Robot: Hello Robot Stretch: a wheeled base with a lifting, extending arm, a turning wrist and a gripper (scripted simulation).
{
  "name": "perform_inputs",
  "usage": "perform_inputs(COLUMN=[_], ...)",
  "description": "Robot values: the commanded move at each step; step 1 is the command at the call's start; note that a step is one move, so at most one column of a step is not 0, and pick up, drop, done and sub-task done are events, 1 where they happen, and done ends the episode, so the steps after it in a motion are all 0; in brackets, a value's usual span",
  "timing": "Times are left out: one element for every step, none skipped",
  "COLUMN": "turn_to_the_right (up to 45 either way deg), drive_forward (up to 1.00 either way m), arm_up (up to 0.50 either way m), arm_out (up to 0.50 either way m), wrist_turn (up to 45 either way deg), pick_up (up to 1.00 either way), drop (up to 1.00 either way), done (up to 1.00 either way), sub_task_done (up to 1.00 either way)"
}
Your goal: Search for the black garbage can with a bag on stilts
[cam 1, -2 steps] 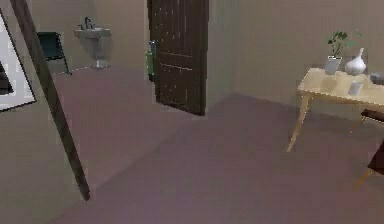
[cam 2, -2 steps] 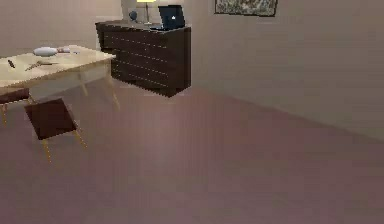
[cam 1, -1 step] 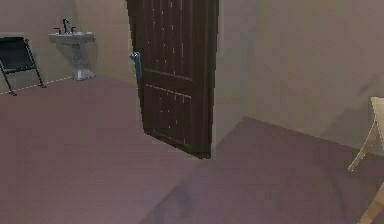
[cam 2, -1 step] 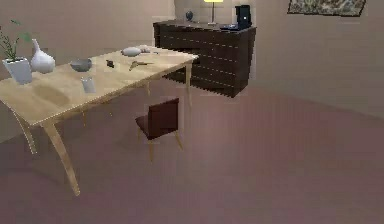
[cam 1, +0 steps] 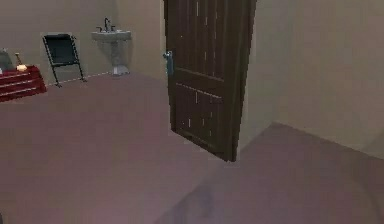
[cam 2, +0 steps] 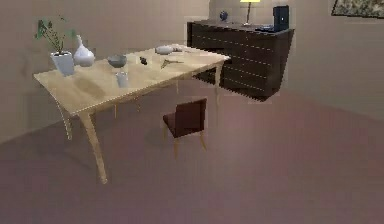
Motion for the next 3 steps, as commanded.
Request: perform_inputs(turn_to_the_right=[0.0, 0.0, -45.0], drive_forward=[0.30, 0.40, 0.00], arm_up=[0.00, 0.00, 0.00], arm_out=[0.00, 0.00, 0.00], wrist_turn=[0.0, 0.0, 0.0], pick_up=[0.00, 0.00, 0.00], drop=[0.00, 0.00, 0.00], done=[0.00, 0.00, 0.00], sub_task_done=[0.00, 0.00, 0.00])
